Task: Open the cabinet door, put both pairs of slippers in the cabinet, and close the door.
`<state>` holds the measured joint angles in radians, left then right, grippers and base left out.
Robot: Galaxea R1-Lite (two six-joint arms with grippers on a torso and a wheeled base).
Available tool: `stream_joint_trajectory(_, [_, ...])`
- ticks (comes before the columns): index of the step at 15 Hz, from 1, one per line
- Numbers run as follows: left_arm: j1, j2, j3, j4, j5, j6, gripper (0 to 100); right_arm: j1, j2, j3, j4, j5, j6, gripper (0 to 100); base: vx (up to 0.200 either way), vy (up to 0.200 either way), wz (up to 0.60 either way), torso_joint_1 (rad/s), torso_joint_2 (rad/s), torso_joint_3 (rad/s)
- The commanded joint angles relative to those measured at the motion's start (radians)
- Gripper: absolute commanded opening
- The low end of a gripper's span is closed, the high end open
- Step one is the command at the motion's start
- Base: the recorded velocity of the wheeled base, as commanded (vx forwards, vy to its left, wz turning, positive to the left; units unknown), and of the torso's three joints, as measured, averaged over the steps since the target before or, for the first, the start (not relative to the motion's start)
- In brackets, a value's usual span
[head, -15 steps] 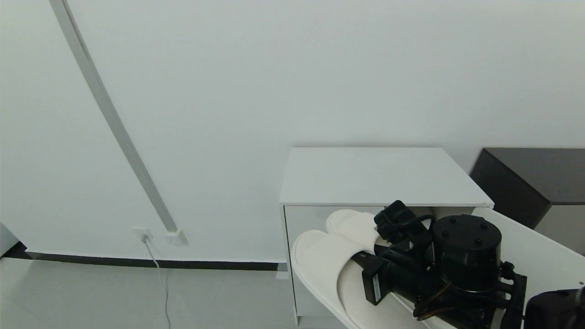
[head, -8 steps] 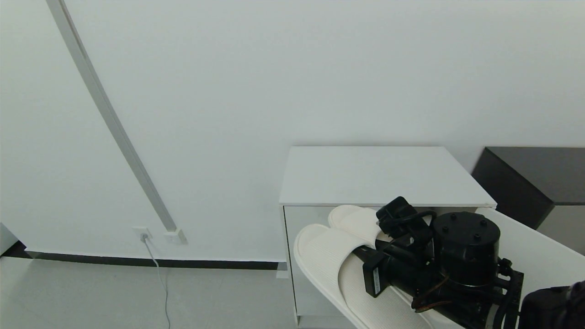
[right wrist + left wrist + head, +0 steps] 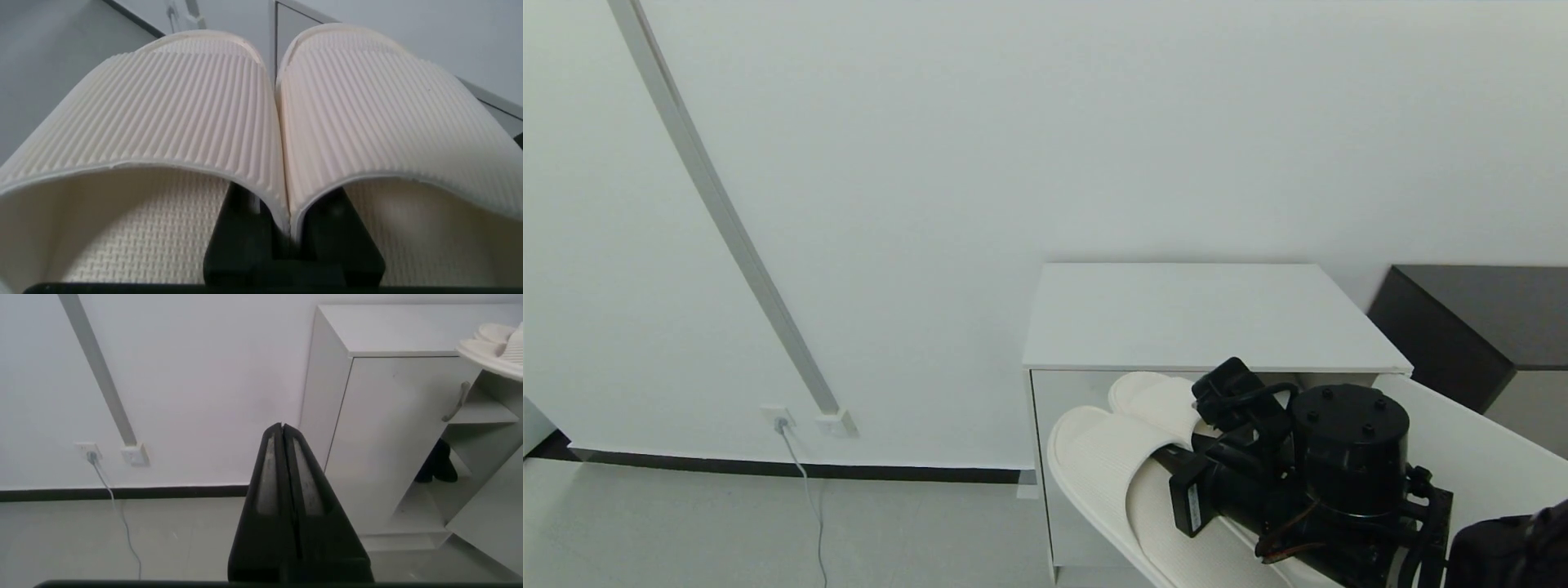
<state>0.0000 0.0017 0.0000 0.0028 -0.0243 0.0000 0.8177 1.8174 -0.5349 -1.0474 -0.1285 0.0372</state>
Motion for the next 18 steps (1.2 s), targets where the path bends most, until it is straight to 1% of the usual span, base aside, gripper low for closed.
stream_joint_trajectory(1, [0.000, 0.000, 0.000, 0.000, 0.000, 0.000, 0, 0.000, 0.005, 0.001, 0.000, 0.000, 0.000, 0, 0.000, -0.200, 0.00, -0.002, 0.00, 0.002])
stream_joint_trajectory(17, [0.000, 0.000, 0.000, 0.000, 0.000, 0.000, 0, 0.000, 0.013, 0.013, -0.002, 0.000, 0.000, 0, 0.000, -0.200, 0.00, 0.003, 0.00, 0.003])
stream_joint_trajectory(18, [0.000, 0.000, 0.000, -0.001, 0.000, 0.000, 0, 0.000, 0.013, 0.013, -0.002, 0.000, 0.000, 0, 0.000, 0.000, 0.00, 0.000, 0.00, 0.000])
